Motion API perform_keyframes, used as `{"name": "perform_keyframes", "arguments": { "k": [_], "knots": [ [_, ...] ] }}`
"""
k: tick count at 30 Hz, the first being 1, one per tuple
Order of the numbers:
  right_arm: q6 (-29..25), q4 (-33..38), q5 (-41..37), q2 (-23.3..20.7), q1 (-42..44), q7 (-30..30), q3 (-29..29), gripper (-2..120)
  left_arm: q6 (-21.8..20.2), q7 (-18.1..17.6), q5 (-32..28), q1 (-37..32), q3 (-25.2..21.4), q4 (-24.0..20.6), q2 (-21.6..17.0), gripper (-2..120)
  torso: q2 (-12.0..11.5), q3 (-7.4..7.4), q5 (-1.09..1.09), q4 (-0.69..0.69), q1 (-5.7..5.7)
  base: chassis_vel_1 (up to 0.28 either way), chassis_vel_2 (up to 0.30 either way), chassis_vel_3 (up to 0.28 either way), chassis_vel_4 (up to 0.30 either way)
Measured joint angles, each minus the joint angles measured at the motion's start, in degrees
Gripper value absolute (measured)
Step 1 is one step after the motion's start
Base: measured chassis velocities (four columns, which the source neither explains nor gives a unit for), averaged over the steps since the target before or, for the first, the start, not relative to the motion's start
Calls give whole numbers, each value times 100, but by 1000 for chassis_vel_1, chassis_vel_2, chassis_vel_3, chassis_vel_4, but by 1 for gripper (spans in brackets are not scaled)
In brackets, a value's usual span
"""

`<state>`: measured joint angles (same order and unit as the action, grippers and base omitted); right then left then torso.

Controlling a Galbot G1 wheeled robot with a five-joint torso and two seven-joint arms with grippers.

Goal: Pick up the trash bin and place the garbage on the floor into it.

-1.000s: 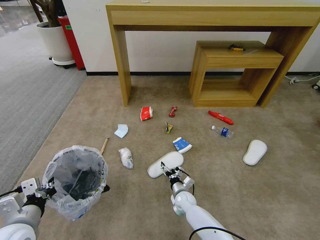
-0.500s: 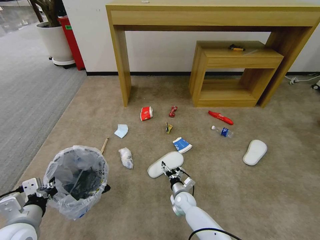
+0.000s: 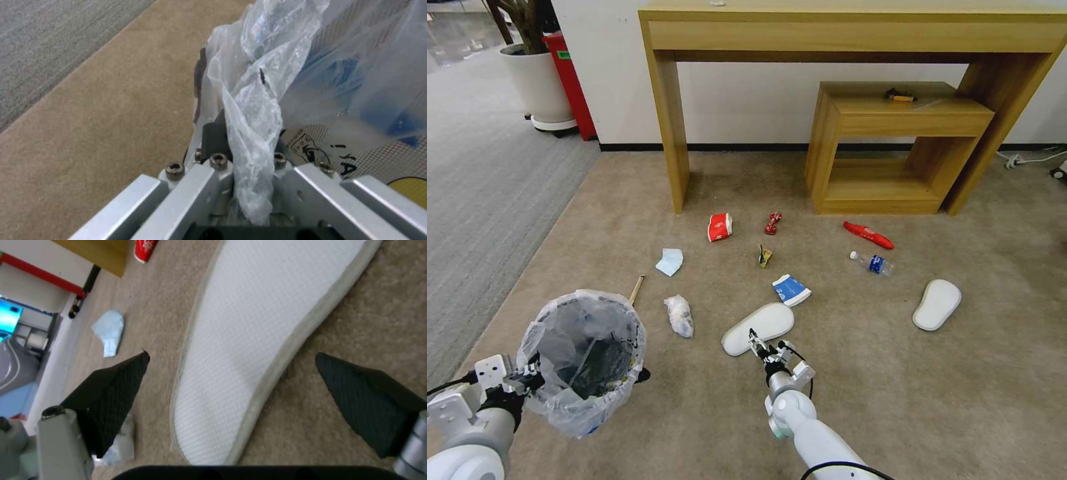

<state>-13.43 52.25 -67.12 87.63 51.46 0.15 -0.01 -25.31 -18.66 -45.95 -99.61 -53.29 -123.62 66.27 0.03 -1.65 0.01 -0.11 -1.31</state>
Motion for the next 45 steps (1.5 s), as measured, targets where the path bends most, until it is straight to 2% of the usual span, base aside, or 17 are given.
{"name": "perform_keyframes", "arguments": {
  "k": [12,23,33,39,42,43,45],
  "knots": [
    [6,-587,111,420,-191,-199,317,95,15,1,0,-117,-21,-141,66,0,0,-1,0,0,0,0,0,0,0],
    [3,-1134,125,461,-573,-482,543,95,38,15,0,-328,-102,-418,123,0,0,0,0,0,0,0,0,0,0],
    [-4,-1319,137,456,-812,-624,592,94,73,73,48,-431,-100,-600,227,0,0,0,0,0,0,0,0,0,0],
    [-53,-1409,227,454,-863,-680,596,80,97,99,53,-484,-102,-696,259,0,0,0,0,0,0,0,0,0,0],
    [-77,-1424,256,453,-849,-709,596,64,115,112,58,-509,-103,-768,294,0,0,0,1,0,0,0,0,0,0],
    [-77,-1424,256,453,-849,-709,596,64,115,112,58,-509,-103,-768,294,0,0,0,1,0,0,0,0,0,0],
    [-91,-1428,280,453,-812,-731,598,55,128,130,74,-524,-93,-794,315,0,0,0,1,0,0,0,0,0,0]
  ]
}}
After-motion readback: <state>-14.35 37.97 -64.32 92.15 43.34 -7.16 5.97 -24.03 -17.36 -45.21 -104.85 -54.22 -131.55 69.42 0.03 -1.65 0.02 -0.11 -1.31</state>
